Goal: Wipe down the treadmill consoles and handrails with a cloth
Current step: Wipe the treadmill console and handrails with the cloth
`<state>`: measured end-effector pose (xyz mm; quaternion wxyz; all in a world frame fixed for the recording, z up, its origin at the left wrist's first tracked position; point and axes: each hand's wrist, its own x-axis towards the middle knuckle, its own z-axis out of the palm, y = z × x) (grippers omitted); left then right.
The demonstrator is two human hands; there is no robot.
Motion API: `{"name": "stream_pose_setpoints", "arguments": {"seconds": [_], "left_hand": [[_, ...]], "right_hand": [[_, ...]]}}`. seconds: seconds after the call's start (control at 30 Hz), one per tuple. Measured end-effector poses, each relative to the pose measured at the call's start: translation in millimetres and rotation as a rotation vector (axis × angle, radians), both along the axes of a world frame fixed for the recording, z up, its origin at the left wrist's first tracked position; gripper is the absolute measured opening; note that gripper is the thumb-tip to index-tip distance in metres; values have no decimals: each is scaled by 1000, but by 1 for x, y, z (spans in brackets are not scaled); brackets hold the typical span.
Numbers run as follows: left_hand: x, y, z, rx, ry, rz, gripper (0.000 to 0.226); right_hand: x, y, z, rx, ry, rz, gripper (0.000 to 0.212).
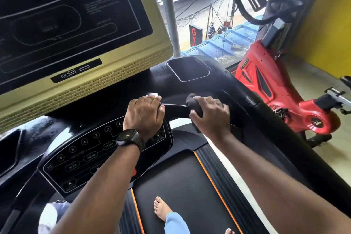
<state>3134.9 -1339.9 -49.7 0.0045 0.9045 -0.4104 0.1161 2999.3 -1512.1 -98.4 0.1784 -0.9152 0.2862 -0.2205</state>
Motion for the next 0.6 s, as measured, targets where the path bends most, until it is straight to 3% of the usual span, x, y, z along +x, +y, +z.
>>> {"name": "stream_pose_setpoints", "arguments": {"seconds": [0.03, 0.13, 0.17, 0.33, 0.47, 0.6], "left_hand": [[0, 0, 0, 0, -7, 3, 47], [0, -2, 1, 5, 12, 1, 47], [-1, -1, 1, 6, 15, 1, 48], [2, 0, -2, -29, -2, -12, 46], [0, -1, -2, -29, 1, -14, 44], [1, 0, -3, -28, 2, -9, 45]], "right_hand": [[2, -5, 6, 52, 48, 32, 49], [20, -44, 32, 457, 244, 120, 51], [21, -50, 33, 487, 266, 123, 48], [-3, -13, -2, 42, 35, 3, 51], [1, -23, 0, 121, 70, -16, 50], [-16, -4, -30, -154, -36, -41, 51]]}}
